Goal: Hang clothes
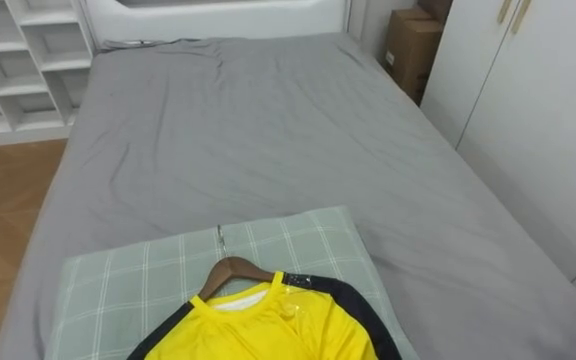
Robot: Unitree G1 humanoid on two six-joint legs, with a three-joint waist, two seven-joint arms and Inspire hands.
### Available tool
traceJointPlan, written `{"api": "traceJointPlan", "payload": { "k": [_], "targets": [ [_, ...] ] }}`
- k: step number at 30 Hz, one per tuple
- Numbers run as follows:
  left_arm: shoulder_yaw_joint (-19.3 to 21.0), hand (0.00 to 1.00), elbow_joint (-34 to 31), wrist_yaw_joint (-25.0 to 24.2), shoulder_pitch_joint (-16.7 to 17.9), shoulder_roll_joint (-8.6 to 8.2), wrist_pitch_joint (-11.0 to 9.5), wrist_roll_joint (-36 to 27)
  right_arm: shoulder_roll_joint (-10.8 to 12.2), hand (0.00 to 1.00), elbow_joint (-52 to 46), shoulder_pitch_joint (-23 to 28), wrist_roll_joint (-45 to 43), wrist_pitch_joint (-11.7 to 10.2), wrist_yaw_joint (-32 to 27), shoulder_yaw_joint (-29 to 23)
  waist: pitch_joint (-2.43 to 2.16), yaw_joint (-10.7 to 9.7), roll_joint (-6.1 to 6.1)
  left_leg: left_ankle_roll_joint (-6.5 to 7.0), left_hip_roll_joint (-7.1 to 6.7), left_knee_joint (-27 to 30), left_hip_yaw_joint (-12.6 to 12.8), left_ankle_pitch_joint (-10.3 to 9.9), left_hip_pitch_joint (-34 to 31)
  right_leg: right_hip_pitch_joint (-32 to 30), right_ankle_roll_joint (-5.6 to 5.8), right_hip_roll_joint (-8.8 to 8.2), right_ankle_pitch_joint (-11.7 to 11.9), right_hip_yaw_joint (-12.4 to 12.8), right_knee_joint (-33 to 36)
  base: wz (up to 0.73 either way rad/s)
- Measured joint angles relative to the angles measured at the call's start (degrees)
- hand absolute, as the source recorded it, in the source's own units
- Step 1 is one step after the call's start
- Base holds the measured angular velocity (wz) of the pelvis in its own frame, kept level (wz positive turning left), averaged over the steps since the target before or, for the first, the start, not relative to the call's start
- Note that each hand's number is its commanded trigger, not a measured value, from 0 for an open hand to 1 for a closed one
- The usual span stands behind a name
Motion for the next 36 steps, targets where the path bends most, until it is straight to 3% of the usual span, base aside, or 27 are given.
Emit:
{"api": "traceJointPlan", "payload": {
  "k": [7,12,15,18,23,27,31,36],
  "targets": [
    [1.22,0.0,-0.94,1.9,1.09,-0.28,-0.12,-0.02,0.03,0.0,-0.78,-0.17,0.01,0.61,-0.01,0.05,-0.04,0.25,-0.24,0.0,0.02,-0.61,1.01,-0.02,0.55,0.02,0.01,0.07,-0.01,1.2,0.01,-0.07],
    [1.91,0.0,-1.68,6.09,1.35,-0.7,-1.09,0.35,0.03,0.0,-0.72,-0.01,0.08,0.56,-0.8,0.07,-0.03,0.84,-0.17,0.0,0.02,-0.51,0.93,-0.02,0.5,0.01,0.01,0.07,0.0,1.16,0.01,0.0],
    [4.28,0.0,-3.22,11.0,1.53,-0.67,-1.31,3.06,0.01,0.0,-0.9,0.13,-0.02,0.57,-1.69,0.06,-0.01,1.21,-0.11,-0.01,0.04,-0.52,0.5,-0.02,0.39,0.09,0.01,0.07,0.0,0.42,0.01,0.07],
    [8.2,0.0,-4.79,19.45,1.93,-0.43,-2.17,7.15,-0.09,0.0,-1.2,0.09,-1.0,0.6,-2.7,0.12,-0.06,1.59,0.08,-0.01,0.01,-0.44,0.04,-0.01,0.53,0.54,0.01,0.05,0.0,-0.05,-0.04,0.07],
    [10.9,0.0,-7.58,30.13,1.96,0.17,-2.64,9.23,-0.15,0.0,-1.22,0.08,-1.12,0.65,-3.15,0.14,-0.08,1.58,0.17,-0.02,-0.01,-0.33,-0.74,0.0,0.52,0.91,0.01,0.01,-0.01,-0.81,-0.08,0.09],
    [11.15,0.0,-10.83,37.98,2.79,0.18,-4.34,9.38,-0.16,0.0,-1.4,0.11,-1.76,0.65,-4.33,0.1,-0.24,1.6,0.41,-0.06,-0.01,-0.32,-0.86,0.03,0.58,0.99,0.01,0.01,-0.01,-0.84,-0.07,0.0],
    [11.11,0.0,-11.88,42.73,3.25,0.17,-5.96,9.85,-0.22,0.0,-1.66,0.11,-2.18,0.65,-4.36,0.11,-0.27,1.59,0.5,-0.08,-0.01,-0.26,-0.98,0.05,0.68,1.15,0.01,0.0,-0.01,-0.87,-0.08,0.0],
    [10.15,0.0,-18.82,48.66,4.05,0.05,-6.6,12.98,-0.21,0.0,-2.11,-0.3,-5.77,0.54,-6.19,0.12,-0.41,1.42,0.71,-0.08,-0.02,-0.15,-1.15,0.05,0.38,0.95,0.01,-0.05,-0.01,-1.07,-0.08,0.0]
  ]
}}
